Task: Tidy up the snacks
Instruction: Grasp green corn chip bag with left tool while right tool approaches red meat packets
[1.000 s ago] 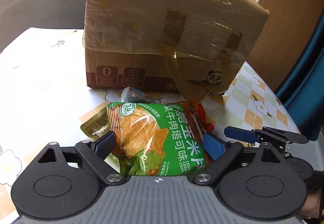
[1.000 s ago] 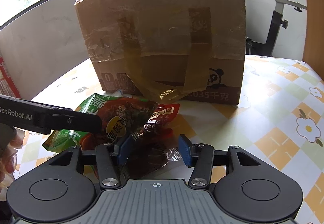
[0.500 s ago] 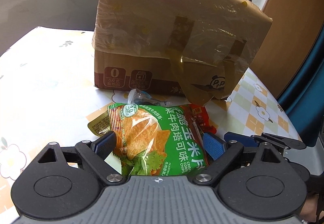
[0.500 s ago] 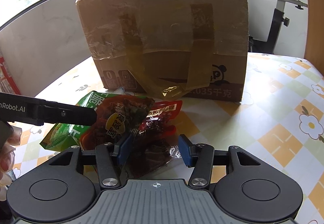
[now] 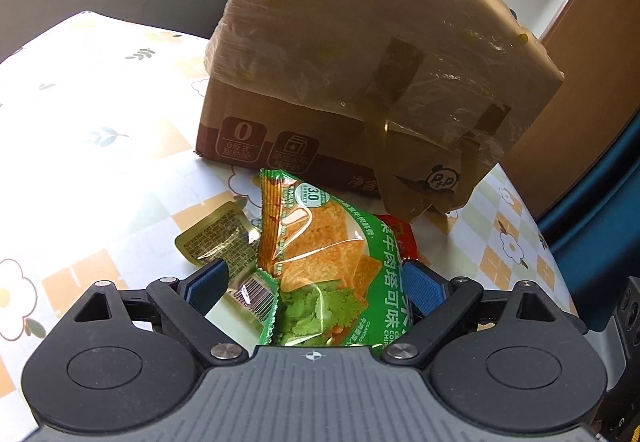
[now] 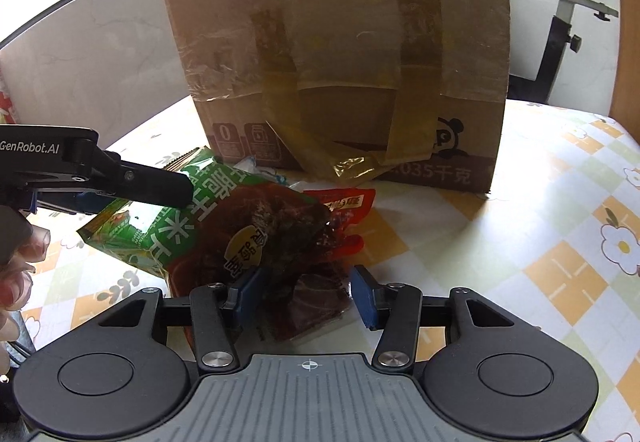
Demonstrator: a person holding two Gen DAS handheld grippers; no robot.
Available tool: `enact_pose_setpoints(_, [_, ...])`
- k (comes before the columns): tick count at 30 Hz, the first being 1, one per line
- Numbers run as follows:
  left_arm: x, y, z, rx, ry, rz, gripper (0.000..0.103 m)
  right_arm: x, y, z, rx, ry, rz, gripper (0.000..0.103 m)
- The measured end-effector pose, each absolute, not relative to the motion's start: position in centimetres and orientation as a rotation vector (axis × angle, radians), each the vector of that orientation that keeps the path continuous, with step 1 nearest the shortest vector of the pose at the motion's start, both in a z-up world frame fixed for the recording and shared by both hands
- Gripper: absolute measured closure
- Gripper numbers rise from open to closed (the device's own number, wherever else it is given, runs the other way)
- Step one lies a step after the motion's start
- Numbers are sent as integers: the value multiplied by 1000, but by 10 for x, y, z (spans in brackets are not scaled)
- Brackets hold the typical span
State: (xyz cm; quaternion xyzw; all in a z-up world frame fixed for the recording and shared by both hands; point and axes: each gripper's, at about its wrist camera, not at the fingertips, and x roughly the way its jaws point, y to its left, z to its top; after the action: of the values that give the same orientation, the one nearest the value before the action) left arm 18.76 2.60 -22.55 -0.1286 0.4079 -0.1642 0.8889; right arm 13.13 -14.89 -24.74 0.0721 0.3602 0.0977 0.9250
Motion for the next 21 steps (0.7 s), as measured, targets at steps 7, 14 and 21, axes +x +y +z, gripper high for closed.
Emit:
enact_pose_setpoints(7, [192, 9, -241, -240, 878, -379, 9, 132, -148, -250, 145, 745, 197, 57])
enact_pose_setpoints(14, [182, 19, -237, -270, 819, -346, 33, 132, -152, -250, 167, 736, 187, 57])
enact_pose_setpoints(21, [158, 49, -215, -365, 736, -332, 34, 131, -160, -248, 196, 724, 170, 57])
